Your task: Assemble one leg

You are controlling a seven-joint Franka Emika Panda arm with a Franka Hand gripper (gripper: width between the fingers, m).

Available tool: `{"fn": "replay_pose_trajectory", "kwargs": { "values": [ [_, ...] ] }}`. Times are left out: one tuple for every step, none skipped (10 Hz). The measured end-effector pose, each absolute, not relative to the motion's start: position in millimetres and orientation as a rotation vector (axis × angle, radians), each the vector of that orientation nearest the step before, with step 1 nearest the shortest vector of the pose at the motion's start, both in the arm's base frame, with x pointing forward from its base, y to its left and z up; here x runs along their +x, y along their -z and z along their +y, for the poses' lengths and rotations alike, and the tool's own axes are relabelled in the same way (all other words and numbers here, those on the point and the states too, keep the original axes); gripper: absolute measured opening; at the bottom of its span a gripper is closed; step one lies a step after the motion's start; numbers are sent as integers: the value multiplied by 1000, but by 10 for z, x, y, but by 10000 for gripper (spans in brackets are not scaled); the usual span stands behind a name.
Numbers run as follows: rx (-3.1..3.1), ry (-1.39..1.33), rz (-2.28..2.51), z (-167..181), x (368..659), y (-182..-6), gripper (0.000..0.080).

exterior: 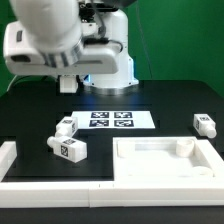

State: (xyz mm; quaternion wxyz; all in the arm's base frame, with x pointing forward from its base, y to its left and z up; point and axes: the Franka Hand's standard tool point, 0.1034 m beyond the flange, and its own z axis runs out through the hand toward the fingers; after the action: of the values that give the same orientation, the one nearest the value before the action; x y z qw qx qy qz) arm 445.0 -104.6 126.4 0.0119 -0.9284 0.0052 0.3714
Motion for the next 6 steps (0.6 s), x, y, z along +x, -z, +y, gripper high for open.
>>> {"fn": "replay_pose_trajectory", "kwargs": {
  "values": [
    [-2941,-1041,5,-1065,4474,-1251,282],
    [-2972,-952,1,-1072,4486,-1248,282],
    [-3008,-847,-5,-1078,4524,-1250,282],
    [-3030,-777,6,-1046,4543,-1262,282],
    [-3080,-607,-8,-814,4683,-1316,282],
    [-3093,-460,32,-512,4817,-1388,283]
  ]
}}
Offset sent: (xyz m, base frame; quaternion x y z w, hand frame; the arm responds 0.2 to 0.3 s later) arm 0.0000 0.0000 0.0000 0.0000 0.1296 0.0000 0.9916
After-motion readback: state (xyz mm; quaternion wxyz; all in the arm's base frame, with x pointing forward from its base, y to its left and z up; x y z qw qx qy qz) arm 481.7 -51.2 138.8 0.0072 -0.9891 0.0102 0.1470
